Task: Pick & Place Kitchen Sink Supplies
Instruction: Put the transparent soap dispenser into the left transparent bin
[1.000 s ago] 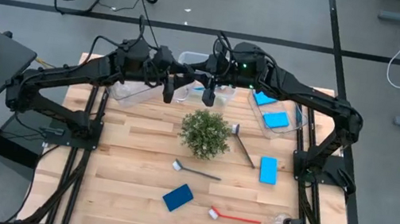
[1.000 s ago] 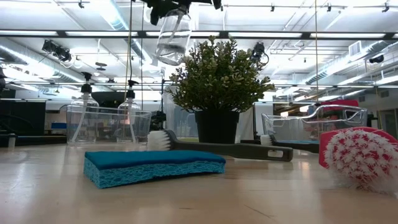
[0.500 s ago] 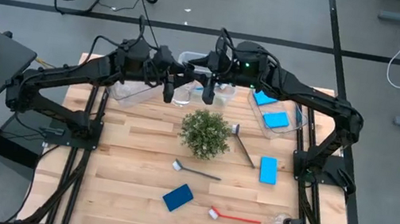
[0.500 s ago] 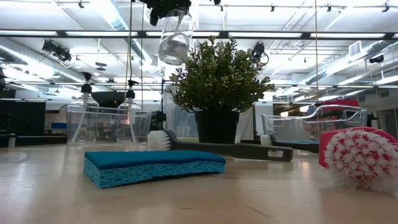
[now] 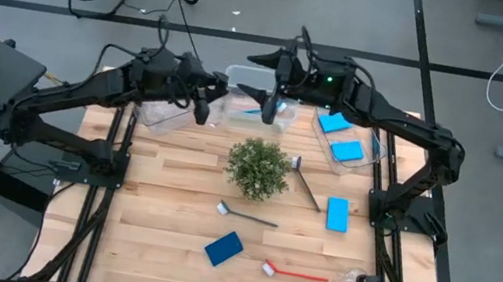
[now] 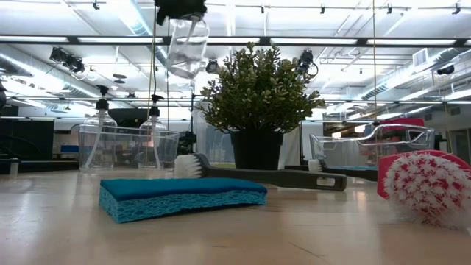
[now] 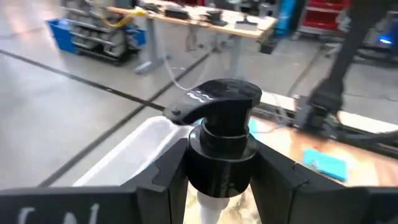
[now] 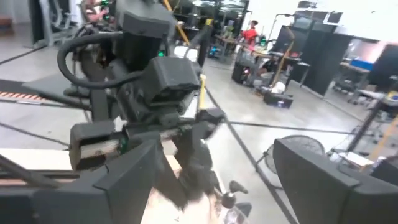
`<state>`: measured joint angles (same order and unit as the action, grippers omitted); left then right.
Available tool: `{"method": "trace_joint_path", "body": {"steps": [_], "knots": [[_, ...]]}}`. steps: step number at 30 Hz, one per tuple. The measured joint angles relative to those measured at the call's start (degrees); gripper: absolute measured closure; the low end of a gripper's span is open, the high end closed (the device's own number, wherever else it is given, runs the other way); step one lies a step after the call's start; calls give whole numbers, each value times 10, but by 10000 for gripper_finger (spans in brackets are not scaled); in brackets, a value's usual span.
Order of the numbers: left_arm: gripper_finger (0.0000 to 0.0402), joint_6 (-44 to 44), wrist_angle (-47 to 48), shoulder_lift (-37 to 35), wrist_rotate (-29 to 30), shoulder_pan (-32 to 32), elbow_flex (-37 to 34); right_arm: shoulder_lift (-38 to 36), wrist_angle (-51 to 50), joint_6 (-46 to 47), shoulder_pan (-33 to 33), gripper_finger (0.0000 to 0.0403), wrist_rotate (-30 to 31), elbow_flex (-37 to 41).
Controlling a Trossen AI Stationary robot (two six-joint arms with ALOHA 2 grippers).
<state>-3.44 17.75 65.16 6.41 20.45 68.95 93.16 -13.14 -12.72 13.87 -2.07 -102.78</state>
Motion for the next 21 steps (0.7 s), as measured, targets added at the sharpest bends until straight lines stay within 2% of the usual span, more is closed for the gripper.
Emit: {"method": "trace_joint_path", "body": {"steps": [5,11,16,21], "knots": [[260,-2,64,-37,50,0,0,-16,-8,0,0,84,28,0],[260,-3,114,-60,144,0,0,-18,-12,2,0,91,36,0],[260,2,106,-61,182,0,-5,-18,-14,2,0,92,37,0],[260,-13,49,-73,192,0,-89,-18,-14,2,0,92,37,0]]}}
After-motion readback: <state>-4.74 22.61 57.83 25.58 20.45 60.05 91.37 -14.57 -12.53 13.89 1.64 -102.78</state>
